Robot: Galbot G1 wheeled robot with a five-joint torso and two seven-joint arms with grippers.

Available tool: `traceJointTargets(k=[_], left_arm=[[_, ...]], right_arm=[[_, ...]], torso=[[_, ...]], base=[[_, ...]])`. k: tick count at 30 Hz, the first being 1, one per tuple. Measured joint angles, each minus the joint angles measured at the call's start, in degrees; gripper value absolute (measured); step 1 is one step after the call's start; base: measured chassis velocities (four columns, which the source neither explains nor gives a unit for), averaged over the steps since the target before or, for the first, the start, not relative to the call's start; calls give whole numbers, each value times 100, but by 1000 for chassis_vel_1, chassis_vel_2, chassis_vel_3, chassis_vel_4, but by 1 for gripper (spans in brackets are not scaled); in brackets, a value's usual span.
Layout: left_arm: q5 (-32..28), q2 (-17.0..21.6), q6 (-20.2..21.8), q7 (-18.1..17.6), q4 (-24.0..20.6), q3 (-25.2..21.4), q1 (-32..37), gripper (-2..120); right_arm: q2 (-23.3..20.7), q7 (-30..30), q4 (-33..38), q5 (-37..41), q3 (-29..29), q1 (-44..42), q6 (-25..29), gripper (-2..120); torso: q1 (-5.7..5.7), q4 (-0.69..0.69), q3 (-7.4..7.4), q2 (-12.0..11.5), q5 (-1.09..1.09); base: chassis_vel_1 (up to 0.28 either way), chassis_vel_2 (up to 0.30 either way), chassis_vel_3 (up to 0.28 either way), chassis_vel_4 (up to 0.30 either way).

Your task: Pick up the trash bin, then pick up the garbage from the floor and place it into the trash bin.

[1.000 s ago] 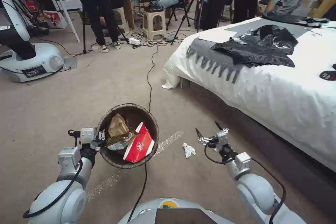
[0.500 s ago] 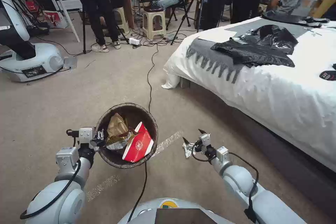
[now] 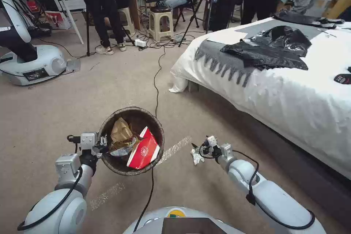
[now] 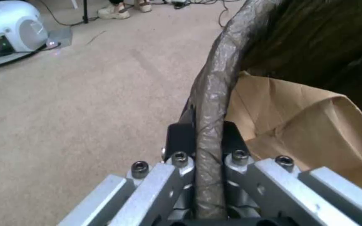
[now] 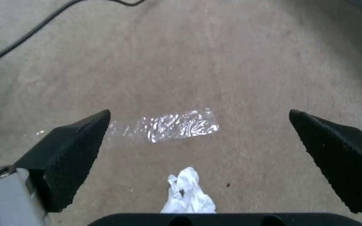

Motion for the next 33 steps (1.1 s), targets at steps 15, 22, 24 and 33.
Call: traceJointTargets(k=[15,22,24,33], left_arm=[[49,-37,5,11,-10,59,-5,0],[69,-49,5,14,-10,66,-2,0],[72,-52,5,15,-10,66,-2,0],[105,-86,5,25,-10,85,2,0]], right_arm=[[307,-162,-684,-317,-245,210,8,100],[398,-163,-923,-514,-431,306,28,100],[438,-163,-1012,-588,-482,317,32,100],[610,-167,-1423,-781,-565,409,102,100]], torso=[[0,0,0,0,0],[0,0,-1,0,-1],[0,0,-1,0,0],[0,0,-1,0,0]], base=[[0,0,0,0],[0,0,0,0],[0,0,0,0],[0,0,0,0]])
